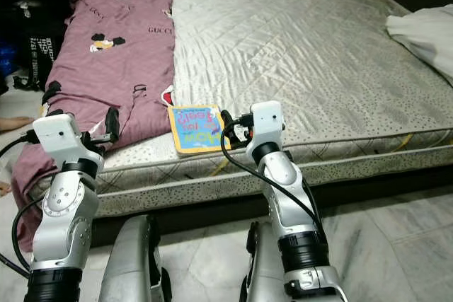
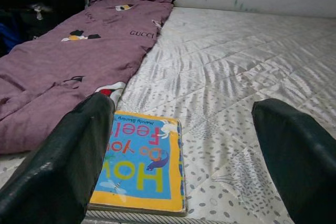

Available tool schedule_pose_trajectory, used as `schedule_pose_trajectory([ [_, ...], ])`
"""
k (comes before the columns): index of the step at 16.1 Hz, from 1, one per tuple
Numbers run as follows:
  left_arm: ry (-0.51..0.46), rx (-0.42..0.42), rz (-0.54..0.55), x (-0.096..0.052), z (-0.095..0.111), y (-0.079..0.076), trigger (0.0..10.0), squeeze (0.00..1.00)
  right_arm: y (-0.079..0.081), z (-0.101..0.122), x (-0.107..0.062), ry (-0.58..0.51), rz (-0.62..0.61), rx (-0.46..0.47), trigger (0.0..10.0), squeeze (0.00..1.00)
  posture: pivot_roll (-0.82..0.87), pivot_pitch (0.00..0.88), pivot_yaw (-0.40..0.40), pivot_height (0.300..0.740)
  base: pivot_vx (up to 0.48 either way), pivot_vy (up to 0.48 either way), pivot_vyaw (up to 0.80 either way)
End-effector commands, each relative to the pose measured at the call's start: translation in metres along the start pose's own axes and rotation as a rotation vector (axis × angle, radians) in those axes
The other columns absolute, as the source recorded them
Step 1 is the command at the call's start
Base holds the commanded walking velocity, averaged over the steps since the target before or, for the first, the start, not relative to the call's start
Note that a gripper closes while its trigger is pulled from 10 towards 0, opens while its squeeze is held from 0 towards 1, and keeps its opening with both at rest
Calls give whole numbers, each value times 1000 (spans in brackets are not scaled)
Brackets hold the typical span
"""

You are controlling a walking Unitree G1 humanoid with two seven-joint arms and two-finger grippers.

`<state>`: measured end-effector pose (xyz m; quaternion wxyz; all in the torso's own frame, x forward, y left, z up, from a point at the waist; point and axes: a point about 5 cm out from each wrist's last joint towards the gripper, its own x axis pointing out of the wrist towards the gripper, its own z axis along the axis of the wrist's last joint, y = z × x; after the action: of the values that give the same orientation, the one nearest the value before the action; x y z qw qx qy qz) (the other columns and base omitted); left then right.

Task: Clean up the room

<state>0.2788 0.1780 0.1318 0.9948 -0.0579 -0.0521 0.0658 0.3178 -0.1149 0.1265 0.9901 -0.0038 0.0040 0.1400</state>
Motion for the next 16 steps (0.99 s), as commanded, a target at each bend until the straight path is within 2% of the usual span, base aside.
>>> schedule_pose_trajectory([
  [1, -3, 12, -9, 0, 0, -1, 10000, 0, 0, 1, 2, 1, 8, -10, 10000, 0, -103, 10, -12, 546, 292, 0, 0],
  [11, 8, 8, -15, -1, -2, -2, 10000, 0, 0, 0, 2, 2, 8, -15, 10000, 0, -104, 16, -11, 546, 329, 0, 88],
  [16, 37, -4, -2, 2, -7, -1, 10000, 0, -3, 0, 2, 7, -5, -24, 10000, 0, -112, 20, -16, 546, 0, 0, 0],
])
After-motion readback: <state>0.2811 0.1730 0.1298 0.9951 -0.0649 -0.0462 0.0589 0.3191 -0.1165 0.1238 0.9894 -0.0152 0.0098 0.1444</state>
